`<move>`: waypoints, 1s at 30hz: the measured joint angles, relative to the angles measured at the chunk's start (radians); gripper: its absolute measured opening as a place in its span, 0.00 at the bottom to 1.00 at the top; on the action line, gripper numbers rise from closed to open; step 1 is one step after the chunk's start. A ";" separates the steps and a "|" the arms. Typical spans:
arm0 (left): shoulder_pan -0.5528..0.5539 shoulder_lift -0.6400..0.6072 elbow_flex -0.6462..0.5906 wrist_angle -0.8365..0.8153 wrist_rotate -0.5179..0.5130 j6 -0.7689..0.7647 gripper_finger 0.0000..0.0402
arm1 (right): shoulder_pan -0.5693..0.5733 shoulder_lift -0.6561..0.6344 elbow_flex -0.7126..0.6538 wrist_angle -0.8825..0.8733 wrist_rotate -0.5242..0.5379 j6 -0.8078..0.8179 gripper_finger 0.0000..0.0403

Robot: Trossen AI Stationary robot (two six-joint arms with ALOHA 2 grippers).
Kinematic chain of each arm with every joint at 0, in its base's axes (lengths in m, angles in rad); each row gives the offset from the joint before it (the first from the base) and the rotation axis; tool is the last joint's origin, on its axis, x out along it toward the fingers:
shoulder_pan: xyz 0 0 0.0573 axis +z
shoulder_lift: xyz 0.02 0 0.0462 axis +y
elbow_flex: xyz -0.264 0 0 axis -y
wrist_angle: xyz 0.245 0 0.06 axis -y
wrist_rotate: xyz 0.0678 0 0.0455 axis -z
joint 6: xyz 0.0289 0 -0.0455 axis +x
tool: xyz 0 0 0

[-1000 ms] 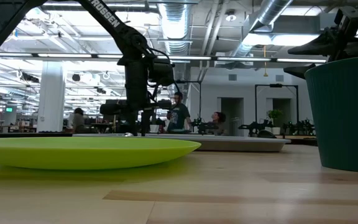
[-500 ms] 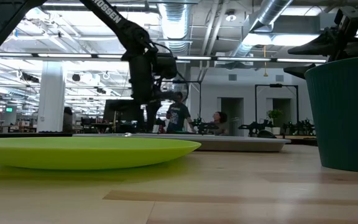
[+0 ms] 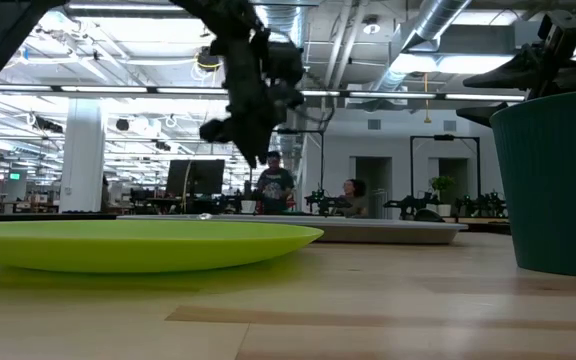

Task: Pick and place plate/cup/fork/spoon on tray
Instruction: Put the green plate on the gray tray to the right of the orange fork

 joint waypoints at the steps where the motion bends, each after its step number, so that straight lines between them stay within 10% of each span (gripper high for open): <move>1: -0.022 -0.008 0.010 -0.010 -0.003 0.008 0.17 | 0.000 0.000 0.000 0.000 0.000 0.000 0.58; 14: -0.445 -0.059 0.014 -0.227 -0.370 -0.193 0.24 | 0.000 0.000 0.000 -0.026 0.000 -0.003 0.58; 24: -0.717 -0.093 0.013 -0.478 -0.415 -0.545 0.57 | 0.000 0.000 0.000 -0.038 0.000 -0.003 0.58; 30: -0.767 -0.142 0.009 -0.475 -0.428 -0.573 0.60 | 0.000 0.000 0.000 -0.039 0.001 -0.015 0.58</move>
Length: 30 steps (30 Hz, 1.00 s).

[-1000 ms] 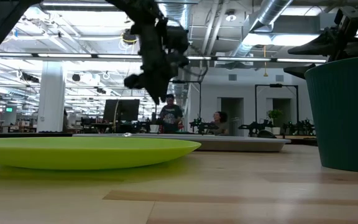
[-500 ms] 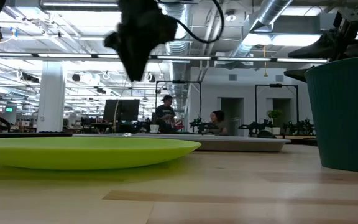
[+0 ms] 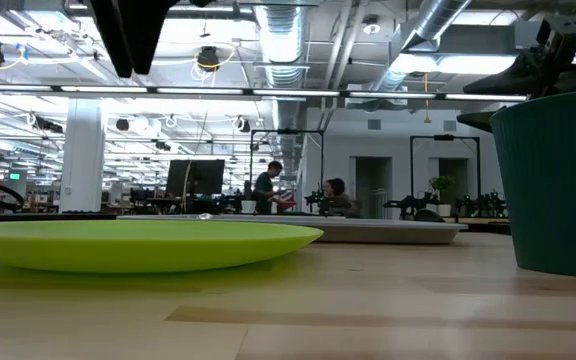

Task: Pick and place plate/cup/fork/spoon on tray
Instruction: Put the green plate on the gray tray to the right of the orange fork

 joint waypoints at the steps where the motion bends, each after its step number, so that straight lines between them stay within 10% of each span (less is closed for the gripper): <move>1: -0.004 -0.016 -0.023 0.010 -0.004 -0.010 0.59 | 0.000 0.000 0.000 0.000 0.000 -0.001 0.58; 16: -0.042 -0.594 -0.764 0.503 -0.013 -0.515 0.57 | -0.016 0.000 0.000 -0.001 0.002 -0.003 0.58; 30: -0.031 -0.648 -1.140 1.016 -0.031 -0.614 0.57 | -0.016 0.000 0.000 0.000 0.006 0.018 0.58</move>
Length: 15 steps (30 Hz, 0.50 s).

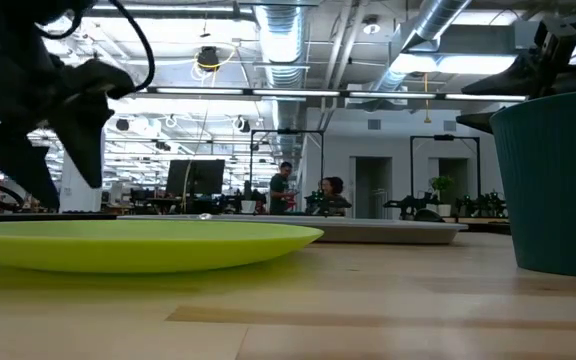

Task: Pick and place plate/cup/fork/spoon on tray
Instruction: Put the green plate on the gray tray to the right of the orange fork

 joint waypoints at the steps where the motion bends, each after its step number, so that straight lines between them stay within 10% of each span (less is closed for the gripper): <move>1: 0.000 0.000 -0.006 0.001 0.006 -0.001 0.57 | 0.000 0.000 0.000 0.000 0.000 0.004 0.58; 15: 0.000 0.000 -0.128 0.202 0.040 -0.032 0.57 | 0.000 0.000 0.000 0.001 0.000 0.006 0.58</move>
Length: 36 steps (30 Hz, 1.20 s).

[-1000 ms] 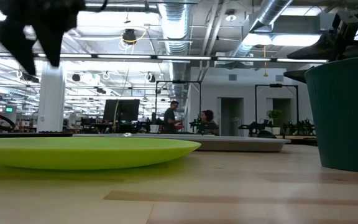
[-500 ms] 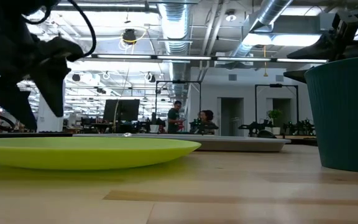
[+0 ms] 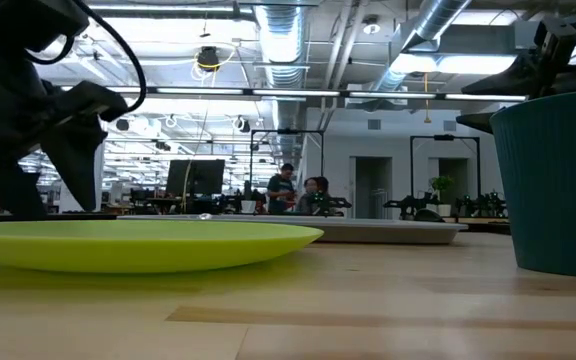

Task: Pick and place plate/cup/fork/spoon on tray
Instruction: Put the green plate on the gray tray to the right of the orange fork

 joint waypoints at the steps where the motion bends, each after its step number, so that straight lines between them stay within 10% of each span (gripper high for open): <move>1: 0.000 0.000 -0.003 0.005 0.000 -0.002 0.57 | 0.000 0.000 0.000 0.000 0.000 0.000 0.58; 26: 0.000 0.134 0.008 0.114 0.007 0.018 0.56 | 0.000 0.000 0.000 0.005 0.003 0.002 0.58; 36: 0.000 0.139 0.006 0.087 0.019 -0.027 0.30 | 0.000 0.000 0.000 0.007 0.002 0.023 0.58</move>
